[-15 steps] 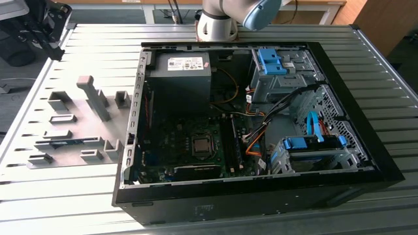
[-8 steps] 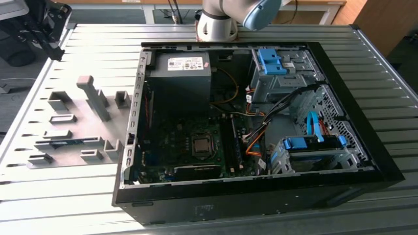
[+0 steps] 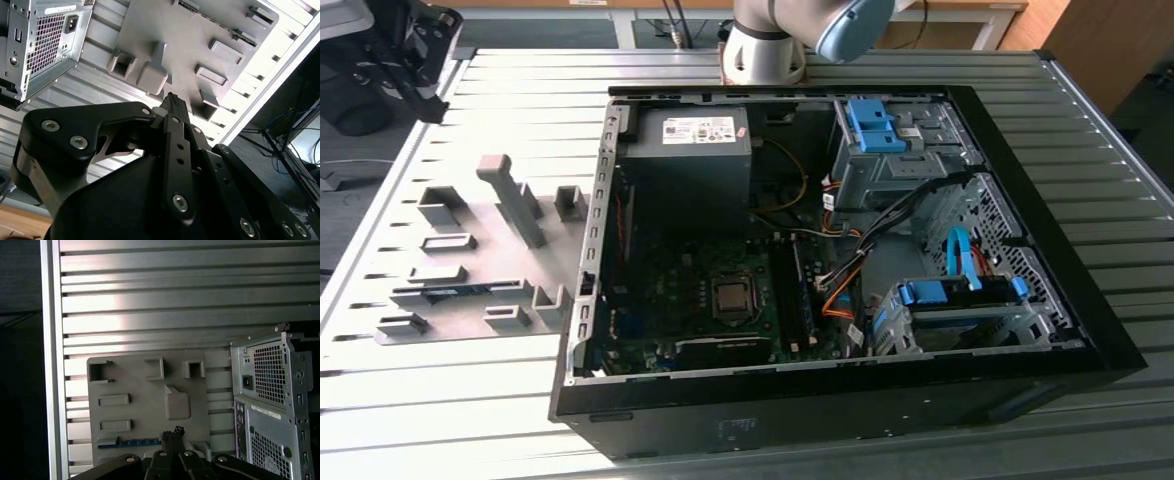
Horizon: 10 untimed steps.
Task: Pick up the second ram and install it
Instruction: 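Reach for the second ram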
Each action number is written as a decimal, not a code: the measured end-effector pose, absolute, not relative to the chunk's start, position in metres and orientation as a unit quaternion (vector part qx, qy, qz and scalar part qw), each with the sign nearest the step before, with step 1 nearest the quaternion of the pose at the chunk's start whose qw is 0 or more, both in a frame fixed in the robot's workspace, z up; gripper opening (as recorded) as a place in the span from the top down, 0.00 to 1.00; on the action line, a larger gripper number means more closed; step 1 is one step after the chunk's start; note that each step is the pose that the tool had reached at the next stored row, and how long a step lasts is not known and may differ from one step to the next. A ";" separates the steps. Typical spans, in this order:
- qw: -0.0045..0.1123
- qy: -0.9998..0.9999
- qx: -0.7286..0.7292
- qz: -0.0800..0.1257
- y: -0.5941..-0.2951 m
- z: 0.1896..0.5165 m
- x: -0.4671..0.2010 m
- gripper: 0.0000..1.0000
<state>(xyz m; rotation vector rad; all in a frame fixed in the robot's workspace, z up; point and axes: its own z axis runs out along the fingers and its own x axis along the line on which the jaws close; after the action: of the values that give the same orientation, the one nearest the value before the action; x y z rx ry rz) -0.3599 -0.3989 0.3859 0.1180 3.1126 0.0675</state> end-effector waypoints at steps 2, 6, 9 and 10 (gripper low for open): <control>0.013 0.999 0.038 0.022 -0.399 0.386 -0.362 0.89; 0.013 0.999 0.038 0.022 -0.399 0.386 -0.364 0.89; 0.013 0.999 0.038 0.022 -0.401 0.386 -0.366 0.89; 0.013 0.999 0.038 0.022 -0.401 0.386 -0.366 0.89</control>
<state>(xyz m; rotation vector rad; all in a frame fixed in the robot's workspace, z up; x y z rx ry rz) -0.3659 -0.4014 0.3856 0.1180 3.1125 0.0677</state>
